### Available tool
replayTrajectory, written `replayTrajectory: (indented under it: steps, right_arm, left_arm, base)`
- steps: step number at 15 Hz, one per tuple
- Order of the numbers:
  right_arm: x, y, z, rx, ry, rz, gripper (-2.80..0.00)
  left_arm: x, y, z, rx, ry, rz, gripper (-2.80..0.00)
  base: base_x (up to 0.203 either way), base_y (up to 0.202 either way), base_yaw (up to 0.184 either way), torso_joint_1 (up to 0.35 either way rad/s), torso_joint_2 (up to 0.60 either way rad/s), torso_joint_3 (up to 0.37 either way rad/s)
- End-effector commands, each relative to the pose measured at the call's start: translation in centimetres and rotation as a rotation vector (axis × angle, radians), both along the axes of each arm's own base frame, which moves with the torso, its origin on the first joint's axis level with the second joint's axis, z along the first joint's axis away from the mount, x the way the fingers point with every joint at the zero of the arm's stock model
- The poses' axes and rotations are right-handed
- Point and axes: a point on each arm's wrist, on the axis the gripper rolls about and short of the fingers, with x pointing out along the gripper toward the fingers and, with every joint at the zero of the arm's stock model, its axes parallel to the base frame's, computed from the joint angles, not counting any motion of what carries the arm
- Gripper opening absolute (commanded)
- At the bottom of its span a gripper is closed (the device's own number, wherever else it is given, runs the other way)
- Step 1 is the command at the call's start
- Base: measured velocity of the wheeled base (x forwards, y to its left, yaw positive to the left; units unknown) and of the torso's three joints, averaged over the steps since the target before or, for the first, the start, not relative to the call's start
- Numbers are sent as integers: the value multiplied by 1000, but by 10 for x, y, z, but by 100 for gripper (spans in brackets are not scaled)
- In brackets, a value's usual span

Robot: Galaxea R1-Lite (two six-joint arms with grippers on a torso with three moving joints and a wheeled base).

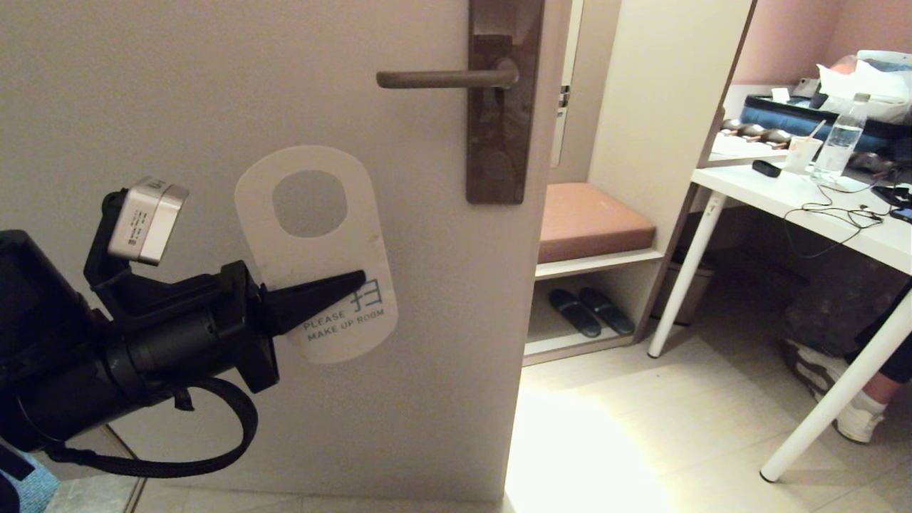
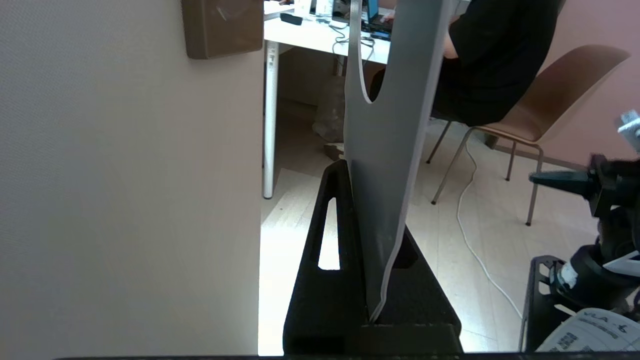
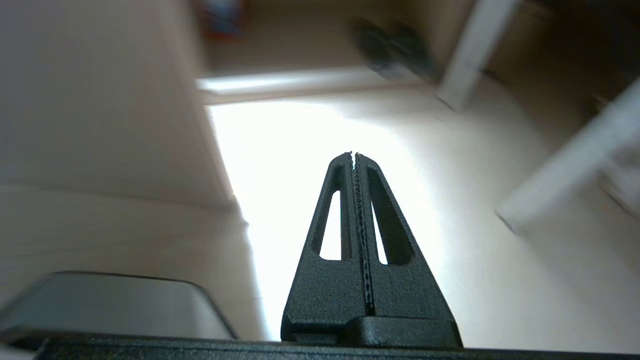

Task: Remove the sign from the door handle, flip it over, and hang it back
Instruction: Hang the sign back with the other side facing out

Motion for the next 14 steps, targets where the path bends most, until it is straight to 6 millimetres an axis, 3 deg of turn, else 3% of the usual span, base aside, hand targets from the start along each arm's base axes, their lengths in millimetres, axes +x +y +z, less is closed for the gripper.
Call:
replayTrajectory:
  steps: [1, 9, 14]
  right_arm:
    - [-9, 0, -4, -8, -41, -25, -280]
    - [-13, 0, -6, 32, -44, -31, -280]
    - [-13, 0, -7, 31, -43, -31, -280]
  left_arm:
    - [1, 0, 1, -3, -7, -2, -280]
    - [5, -2, 5, -10, -17, -5, -280]
    - [20, -10, 9, -13, -25, -14, -280]
  base:
    - [0, 0, 0, 0, 0, 0]
    - [0, 0, 0, 0, 0, 0]
    - [0, 0, 0, 0, 0, 0]
